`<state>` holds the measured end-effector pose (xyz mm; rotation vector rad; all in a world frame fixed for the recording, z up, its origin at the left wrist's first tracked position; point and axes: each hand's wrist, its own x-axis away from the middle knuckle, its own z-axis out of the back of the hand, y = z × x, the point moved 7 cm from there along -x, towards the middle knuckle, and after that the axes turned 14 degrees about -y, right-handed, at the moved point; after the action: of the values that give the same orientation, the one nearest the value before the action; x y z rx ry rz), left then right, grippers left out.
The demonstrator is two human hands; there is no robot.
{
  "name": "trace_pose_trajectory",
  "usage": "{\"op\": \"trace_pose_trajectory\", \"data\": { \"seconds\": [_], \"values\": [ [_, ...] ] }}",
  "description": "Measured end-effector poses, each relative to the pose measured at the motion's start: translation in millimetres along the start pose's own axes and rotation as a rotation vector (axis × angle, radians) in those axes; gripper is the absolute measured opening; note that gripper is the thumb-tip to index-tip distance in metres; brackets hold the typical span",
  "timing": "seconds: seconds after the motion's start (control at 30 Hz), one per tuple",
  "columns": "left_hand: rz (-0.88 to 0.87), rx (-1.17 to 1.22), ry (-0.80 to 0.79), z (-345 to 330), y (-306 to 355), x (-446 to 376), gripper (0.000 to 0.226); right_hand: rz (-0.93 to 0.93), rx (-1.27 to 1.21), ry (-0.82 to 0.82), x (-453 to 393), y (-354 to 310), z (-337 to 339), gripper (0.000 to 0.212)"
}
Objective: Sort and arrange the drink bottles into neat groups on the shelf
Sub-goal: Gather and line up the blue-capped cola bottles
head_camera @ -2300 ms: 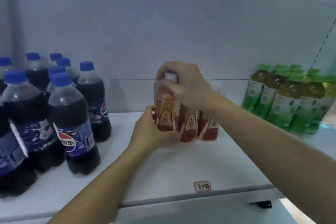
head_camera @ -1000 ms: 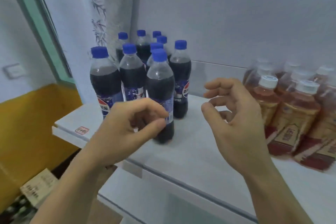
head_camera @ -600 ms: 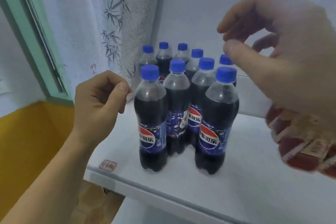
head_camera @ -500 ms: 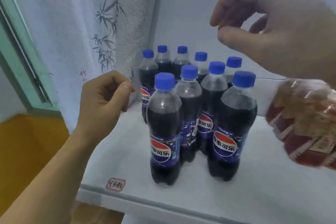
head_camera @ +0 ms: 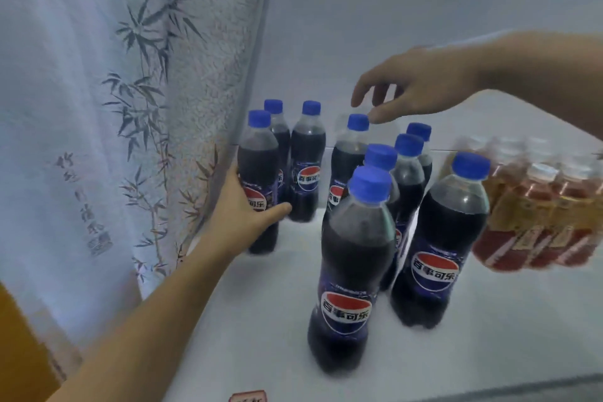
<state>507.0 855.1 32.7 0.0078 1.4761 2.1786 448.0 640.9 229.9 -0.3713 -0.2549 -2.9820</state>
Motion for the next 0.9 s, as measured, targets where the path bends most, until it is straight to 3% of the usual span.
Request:
{"op": "trace_pose_trajectory", "data": {
  "seconds": [0.07,0.2,0.4,0.5,0.7,0.9],
  "values": [
    [0.012,0.006,0.002,-3,-6,0,0.095,0.017,-0.027,-0.121,-14,2,-8,0.040],
    [0.023,-0.034,-0.014,1,-13,-10,0.084,0.020,-0.079,-0.169,-45,4,-19,0.036],
    [-0.035,-0.080,-0.004,6,-23,-16,0.083,0.034,-0.112,-0.096,-74,11,-13,0.021],
    [-0.015,-0.039,-0.001,1,-44,-14,0.084,0.002,-0.155,-0.067,-86,19,-9,0.022],
    [0.004,-0.058,-0.141,-11,-67,-10,0.079,-0.074,-0.189,-0.031,-112,26,-5,0.022],
    [0.006,-0.071,-0.151,-16,-70,-11,0.078,-0.090,-0.269,-0.010,-116,33,-10,0.029]
  ]
}}
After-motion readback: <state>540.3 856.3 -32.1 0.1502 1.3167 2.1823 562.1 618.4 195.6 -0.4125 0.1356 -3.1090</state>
